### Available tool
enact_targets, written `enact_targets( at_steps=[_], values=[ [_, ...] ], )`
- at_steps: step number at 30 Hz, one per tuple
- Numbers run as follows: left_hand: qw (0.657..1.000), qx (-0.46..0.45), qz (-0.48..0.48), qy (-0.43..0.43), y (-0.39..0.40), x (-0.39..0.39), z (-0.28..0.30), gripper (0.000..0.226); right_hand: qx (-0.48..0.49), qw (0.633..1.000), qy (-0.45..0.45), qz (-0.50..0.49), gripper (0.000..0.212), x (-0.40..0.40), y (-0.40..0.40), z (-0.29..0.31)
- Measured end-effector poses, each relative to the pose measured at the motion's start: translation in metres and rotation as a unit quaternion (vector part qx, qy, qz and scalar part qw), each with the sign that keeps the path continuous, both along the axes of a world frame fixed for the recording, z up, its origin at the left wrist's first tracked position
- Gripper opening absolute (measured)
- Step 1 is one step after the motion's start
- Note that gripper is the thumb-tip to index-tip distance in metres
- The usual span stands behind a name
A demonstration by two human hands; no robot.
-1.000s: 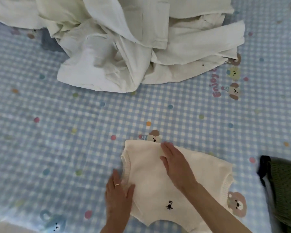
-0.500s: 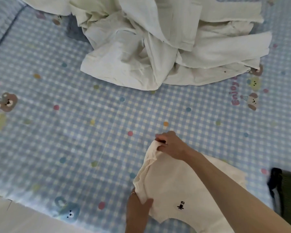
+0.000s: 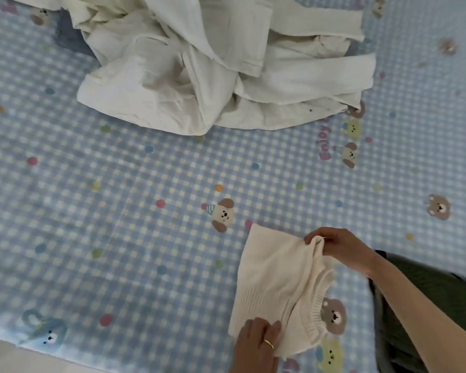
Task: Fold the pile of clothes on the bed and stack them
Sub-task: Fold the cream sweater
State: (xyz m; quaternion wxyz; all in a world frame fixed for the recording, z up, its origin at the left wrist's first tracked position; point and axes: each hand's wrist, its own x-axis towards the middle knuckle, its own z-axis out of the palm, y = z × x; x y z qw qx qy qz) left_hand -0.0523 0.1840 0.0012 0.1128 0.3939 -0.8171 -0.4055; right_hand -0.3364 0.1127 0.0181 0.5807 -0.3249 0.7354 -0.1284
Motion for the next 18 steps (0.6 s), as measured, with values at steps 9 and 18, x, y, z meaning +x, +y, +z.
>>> enact_targets(
  at_steps=[9, 18],
  values=[
    [0.939, 0.114, 0.298, -0.125, 0.024, -0.016, -0.040, 0.067, -0.019, 0.981, 0.187, 0.051, 0.043, -0.013, 0.038, -0.058],
    [0.829, 0.348, 0.428, -0.087, 0.000, -0.019, -0.035, 0.029, -0.052, 0.992, 0.109, 0.040, 0.026, -0.012, 0.077, -0.042]
  ],
)
